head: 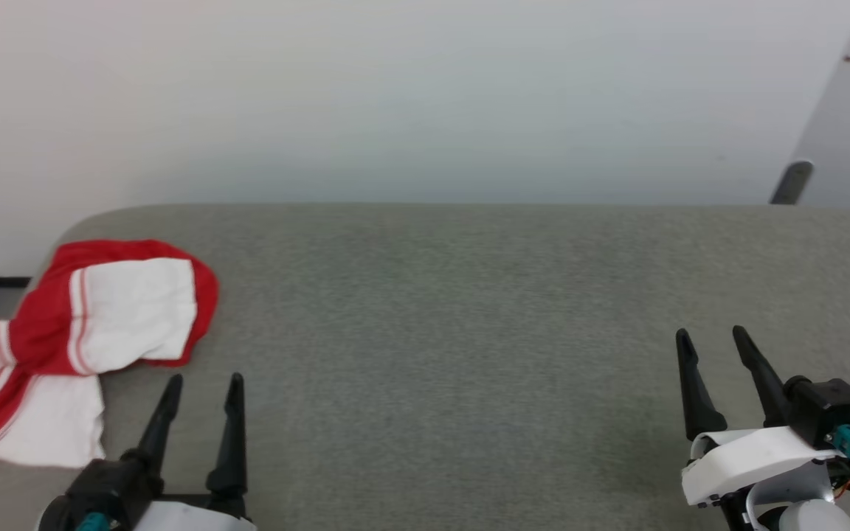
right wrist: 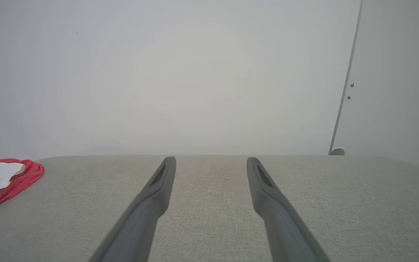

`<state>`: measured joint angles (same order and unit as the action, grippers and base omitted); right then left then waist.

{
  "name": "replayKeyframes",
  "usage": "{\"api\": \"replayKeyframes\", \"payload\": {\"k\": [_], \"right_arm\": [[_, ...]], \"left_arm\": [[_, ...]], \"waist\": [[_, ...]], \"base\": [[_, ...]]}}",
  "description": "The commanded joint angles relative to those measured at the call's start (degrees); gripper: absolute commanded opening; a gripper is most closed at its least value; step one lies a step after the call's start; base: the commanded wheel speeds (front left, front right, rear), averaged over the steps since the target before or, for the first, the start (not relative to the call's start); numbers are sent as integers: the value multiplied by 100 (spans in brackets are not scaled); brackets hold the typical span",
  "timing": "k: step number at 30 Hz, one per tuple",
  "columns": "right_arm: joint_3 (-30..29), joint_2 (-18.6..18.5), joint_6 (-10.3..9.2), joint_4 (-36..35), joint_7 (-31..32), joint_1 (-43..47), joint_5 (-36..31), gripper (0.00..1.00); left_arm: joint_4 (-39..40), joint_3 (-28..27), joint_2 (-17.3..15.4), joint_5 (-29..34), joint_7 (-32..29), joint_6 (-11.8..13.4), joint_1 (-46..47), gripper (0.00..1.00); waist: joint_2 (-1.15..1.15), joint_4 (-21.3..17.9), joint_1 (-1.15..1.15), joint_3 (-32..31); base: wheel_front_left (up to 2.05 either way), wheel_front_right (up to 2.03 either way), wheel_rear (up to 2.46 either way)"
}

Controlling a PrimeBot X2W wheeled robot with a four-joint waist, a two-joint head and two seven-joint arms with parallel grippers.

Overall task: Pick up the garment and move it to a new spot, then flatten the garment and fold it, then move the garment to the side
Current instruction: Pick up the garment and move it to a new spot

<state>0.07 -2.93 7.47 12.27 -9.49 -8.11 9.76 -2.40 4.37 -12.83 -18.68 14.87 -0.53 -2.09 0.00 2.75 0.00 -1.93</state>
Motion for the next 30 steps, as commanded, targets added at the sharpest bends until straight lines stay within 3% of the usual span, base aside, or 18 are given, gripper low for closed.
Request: {"api": "replayKeyframes", "payload": {"k": [1, 21, 30], "right_arm": [[50, 7, 4, 11, 18, 41, 20, 100], [715, 8, 3, 262, 45, -133, 250, 100], [847, 6, 3, 385, 55, -249, 279, 100]], "left_arm": [[-6, -55, -41, -55, -22, 61, 6, 100], [143, -500, -152, -228, -262, 555, -187, 100], [212, -513, -82, -416, -387, 581, -197, 100]], "waist": [[0, 278, 0, -65], [0, 2012, 0, -361], [0, 2308, 0, -296]], "base": [[0, 0, 0], [0, 0, 0], [0, 0, 0]]}}
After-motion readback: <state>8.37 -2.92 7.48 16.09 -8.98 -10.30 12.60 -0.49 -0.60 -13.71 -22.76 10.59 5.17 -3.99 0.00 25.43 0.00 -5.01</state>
